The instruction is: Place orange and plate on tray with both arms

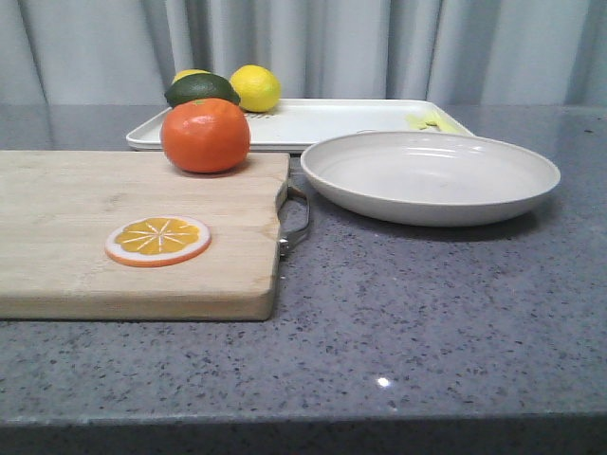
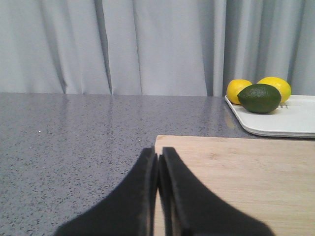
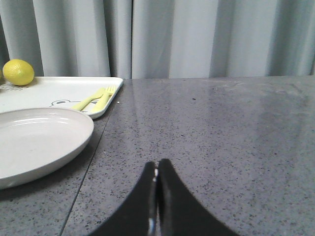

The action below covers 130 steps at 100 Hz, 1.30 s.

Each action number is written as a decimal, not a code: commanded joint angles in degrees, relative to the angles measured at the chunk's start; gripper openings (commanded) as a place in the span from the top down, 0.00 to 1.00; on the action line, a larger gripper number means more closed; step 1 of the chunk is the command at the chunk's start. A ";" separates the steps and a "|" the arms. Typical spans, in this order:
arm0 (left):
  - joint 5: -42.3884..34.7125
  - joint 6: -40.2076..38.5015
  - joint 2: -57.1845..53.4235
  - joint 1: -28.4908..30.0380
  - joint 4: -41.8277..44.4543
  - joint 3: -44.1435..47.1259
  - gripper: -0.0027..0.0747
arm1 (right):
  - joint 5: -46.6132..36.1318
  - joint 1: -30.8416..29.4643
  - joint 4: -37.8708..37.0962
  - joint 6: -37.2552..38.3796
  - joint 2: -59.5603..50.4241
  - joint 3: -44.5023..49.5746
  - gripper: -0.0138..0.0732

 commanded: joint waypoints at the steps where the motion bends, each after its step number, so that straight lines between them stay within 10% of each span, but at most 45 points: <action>1: -4.05 -0.43 -1.96 0.12 -0.02 0.41 0.99 | -5.01 -0.33 -0.70 -0.23 -0.76 -1.31 0.92; 130: -1.15 -0.43 27.61 0.12 -1.35 -21.18 0.99 | 3.69 -0.33 -0.65 -0.23 27.02 -23.67 0.91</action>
